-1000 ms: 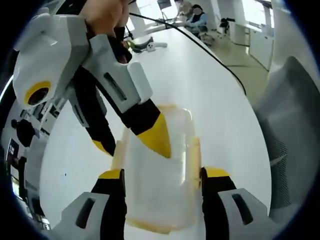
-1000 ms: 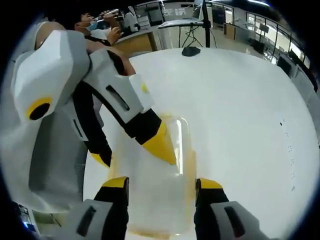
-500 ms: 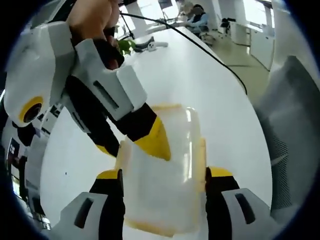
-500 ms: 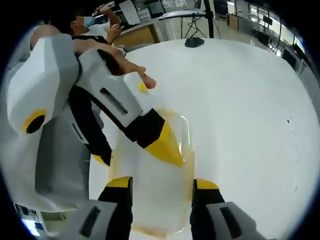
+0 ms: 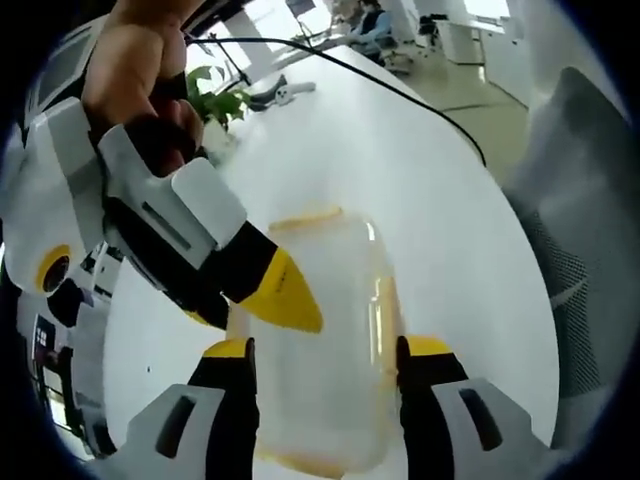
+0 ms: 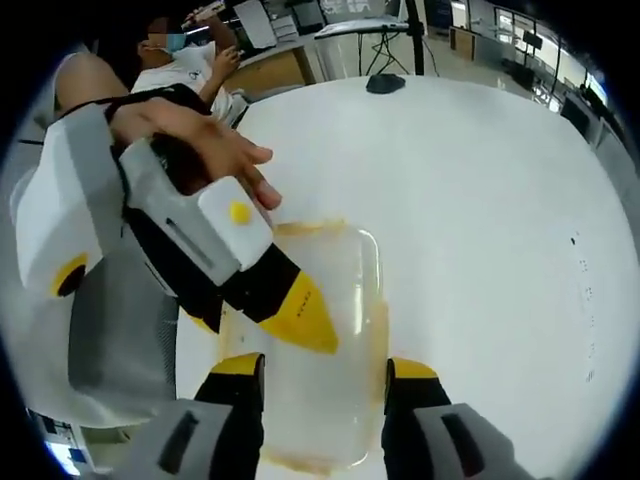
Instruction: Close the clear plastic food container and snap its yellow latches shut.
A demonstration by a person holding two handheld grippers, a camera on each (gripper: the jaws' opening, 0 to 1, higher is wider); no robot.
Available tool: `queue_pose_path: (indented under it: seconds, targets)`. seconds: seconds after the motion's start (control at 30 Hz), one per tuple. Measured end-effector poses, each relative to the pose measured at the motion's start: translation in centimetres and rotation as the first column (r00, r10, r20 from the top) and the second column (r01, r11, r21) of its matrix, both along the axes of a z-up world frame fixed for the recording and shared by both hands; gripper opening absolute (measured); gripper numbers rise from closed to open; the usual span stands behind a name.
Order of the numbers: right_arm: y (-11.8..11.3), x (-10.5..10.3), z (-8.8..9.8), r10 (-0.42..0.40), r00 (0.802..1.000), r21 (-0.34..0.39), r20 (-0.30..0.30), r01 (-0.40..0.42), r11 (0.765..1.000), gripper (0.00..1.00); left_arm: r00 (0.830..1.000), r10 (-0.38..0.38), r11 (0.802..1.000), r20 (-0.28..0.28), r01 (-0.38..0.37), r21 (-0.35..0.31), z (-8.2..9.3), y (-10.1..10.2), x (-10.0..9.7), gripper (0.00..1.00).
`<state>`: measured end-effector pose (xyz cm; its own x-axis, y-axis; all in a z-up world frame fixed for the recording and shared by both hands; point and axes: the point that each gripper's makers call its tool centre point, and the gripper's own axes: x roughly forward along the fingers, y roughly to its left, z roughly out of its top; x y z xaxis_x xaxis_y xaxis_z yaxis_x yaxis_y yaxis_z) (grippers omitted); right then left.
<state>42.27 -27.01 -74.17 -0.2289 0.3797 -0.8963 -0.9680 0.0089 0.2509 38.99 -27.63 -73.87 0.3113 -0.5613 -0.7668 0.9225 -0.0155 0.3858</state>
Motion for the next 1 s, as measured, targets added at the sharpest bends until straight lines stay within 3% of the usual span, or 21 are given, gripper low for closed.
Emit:
queue_pose_path:
  seconds: [0.07,0.13,0.17,0.23,0.3,0.4,0.57,0.67,0.77,0.93,1.0]
  targets:
    - [0.0,0.0,0.2,-0.010,1.000,0.022,0.013,0.009,1.000,0.46,1.000,-0.002,1.000,-0.002,0.002,-0.001,0.1,-0.2,-0.2,0.54]
    - [0.1,-0.1,0.5,-0.018,0.998,0.053,0.052,0.016,0.998,0.46,0.997,-0.019,0.998,-0.078,0.014,-0.067,0.5,-1.0,-1.2,0.53]
    - [0.1,0.1,0.7,-0.012,0.995,0.069,0.100,0.005,0.998,0.46,0.995,0.005,0.997,-0.101,-0.014,-0.082,0.8,-0.9,-1.5,0.51]
    - [-0.3,-0.1,1.1,0.040,0.988,0.069,0.150,-0.051,0.996,0.43,0.997,-0.001,0.995,-0.083,-0.008,-0.101,1.7,-0.9,-1.2,0.55]
    - [-0.7,-0.7,1.5,0.053,0.984,0.081,0.172,-0.068,0.994,0.48,0.994,0.022,0.991,-0.107,-0.035,-0.126,2.3,-0.8,-1.0,0.60]
    - [-1.1,-0.8,2.2,0.027,0.981,0.100,0.193,-0.047,0.994,0.51,0.973,0.026,0.983,-0.231,-0.067,-0.171,3.0,-0.5,-1.4,0.64]
    - [-0.8,-1.3,3.5,-0.015,0.974,0.168,0.227,-0.024,0.985,0.52,0.967,0.038,0.992,-0.253,-0.068,-0.110,3.2,1.7,-0.1,0.68]
    - [-1.1,-2.2,3.4,-0.015,0.974,0.164,0.228,-0.023,0.986,0.56,0.957,0.035,0.993,-0.288,-0.067,-0.099,3.4,2.6,0.4,0.67]
    - [-1.7,-2.8,3.2,-0.013,0.972,0.154,0.233,-0.024,0.988,0.60,0.957,0.043,0.996,-0.286,-0.062,-0.057,3.1,3.4,0.9,0.69]
    - [-2.9,-3.1,2.6,-0.054,0.970,0.138,0.235,0.022,0.990,0.74,0.949,0.056,0.998,-0.309,-0.065,-0.016,2.4,4.3,1.6,0.77]
    - [-3.4,-3.1,2.3,-0.072,0.968,0.130,0.241,0.041,0.991,0.81,0.944,0.069,0.997,-0.322,-0.071,0.006,1.9,4.6,1.7,0.85]
